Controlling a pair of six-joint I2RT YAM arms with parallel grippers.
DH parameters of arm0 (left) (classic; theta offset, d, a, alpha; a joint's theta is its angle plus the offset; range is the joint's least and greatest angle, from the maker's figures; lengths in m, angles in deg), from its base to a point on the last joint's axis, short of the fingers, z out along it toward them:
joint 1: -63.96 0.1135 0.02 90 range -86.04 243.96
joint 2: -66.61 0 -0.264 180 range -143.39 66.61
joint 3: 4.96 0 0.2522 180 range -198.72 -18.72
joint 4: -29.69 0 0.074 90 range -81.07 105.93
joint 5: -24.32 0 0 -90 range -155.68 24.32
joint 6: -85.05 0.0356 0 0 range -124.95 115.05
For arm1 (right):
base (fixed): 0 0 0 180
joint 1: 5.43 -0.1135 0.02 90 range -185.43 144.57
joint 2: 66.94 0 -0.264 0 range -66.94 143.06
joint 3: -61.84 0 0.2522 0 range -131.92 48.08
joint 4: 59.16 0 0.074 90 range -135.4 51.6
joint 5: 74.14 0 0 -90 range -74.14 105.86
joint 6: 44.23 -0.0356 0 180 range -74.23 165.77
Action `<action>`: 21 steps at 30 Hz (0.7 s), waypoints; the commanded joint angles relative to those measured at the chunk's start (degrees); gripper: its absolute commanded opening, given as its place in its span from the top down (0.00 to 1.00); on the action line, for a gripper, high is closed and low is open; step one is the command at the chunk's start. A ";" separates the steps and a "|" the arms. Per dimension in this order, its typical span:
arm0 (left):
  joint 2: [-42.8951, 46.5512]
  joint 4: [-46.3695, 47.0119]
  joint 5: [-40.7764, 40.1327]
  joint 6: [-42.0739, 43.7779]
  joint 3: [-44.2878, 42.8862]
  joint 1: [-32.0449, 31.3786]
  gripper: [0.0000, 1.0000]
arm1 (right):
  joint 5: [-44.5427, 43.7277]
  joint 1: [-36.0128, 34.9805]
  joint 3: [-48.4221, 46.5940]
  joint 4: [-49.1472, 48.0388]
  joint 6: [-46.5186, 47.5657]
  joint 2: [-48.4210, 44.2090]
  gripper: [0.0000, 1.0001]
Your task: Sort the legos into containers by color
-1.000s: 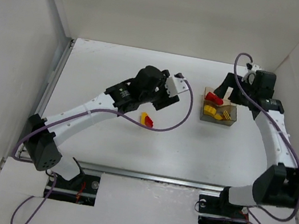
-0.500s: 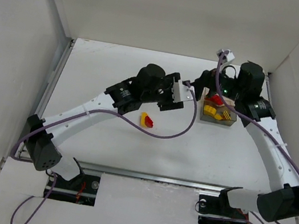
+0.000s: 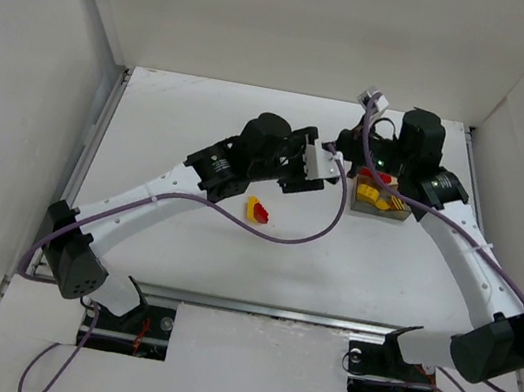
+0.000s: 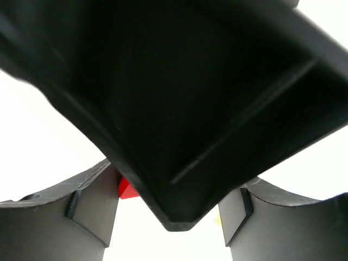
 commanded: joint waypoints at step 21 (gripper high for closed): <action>2.36 3.95 -4.83 -1.36 1.02 -0.32 0.01 | 4.31 -2.63 -3.91 -2.40 -0.48 5.48 1.00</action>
